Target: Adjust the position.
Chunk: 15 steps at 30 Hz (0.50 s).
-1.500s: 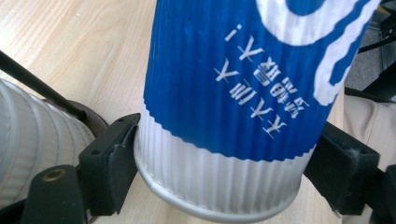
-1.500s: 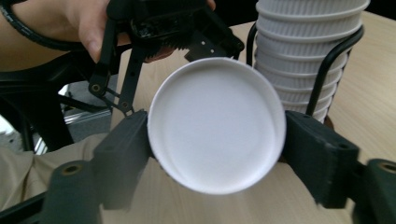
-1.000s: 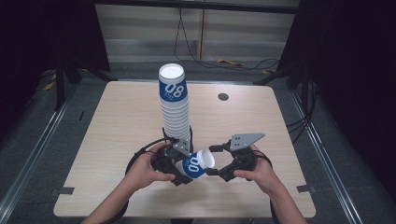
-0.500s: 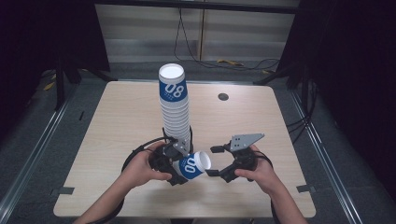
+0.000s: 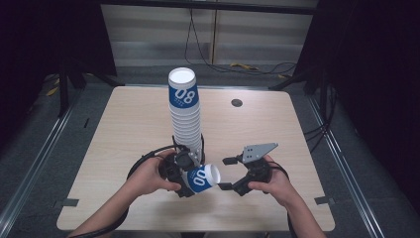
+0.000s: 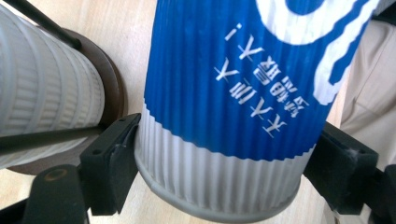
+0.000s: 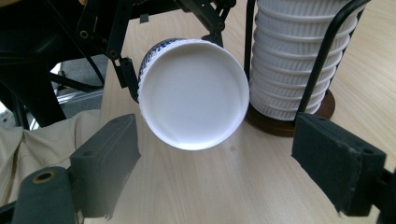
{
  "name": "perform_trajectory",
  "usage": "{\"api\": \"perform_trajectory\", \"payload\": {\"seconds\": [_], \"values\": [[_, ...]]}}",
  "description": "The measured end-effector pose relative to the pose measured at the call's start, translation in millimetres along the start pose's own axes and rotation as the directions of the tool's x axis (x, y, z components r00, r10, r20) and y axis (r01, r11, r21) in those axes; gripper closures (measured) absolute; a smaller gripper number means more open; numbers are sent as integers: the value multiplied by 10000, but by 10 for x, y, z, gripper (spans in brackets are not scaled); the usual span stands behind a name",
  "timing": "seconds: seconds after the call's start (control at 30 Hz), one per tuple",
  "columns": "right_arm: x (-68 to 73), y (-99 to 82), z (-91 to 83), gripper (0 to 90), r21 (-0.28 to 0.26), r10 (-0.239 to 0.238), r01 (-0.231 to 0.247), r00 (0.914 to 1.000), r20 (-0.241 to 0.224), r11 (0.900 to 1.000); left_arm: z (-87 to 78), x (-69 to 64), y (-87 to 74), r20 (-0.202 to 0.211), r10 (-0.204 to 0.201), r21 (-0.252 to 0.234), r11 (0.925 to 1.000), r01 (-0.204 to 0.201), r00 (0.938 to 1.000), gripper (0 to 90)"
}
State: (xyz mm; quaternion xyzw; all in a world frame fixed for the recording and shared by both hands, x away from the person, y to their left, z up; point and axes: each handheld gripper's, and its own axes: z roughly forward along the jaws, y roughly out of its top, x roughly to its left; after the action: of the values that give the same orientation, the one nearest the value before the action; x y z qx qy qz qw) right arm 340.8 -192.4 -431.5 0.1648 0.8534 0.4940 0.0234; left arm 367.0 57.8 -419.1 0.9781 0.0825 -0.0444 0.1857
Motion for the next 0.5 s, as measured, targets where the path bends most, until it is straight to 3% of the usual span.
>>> {"api": "perform_trajectory", "payload": {"seconds": [0.03, 0.23, 0.5], "values": [[4, 1, 5, 143, 43, -10, 10, 10000, 7, 10000, 5, -24, -1, -44, -318, -11, 9995, 318, 9995, 187], [12, 7, 30, 143, 121, -69, 69, 10000, -33, 9999, -19, -16, 28, -124, -6, 543, 9985, 13, 9999, 187], [24, 13, 45, 143, 247, -83, 84, 9999, -56, 9997, -34, -13, 70, -82, 114, 959, 9953, -106, 9999, 186]]}}
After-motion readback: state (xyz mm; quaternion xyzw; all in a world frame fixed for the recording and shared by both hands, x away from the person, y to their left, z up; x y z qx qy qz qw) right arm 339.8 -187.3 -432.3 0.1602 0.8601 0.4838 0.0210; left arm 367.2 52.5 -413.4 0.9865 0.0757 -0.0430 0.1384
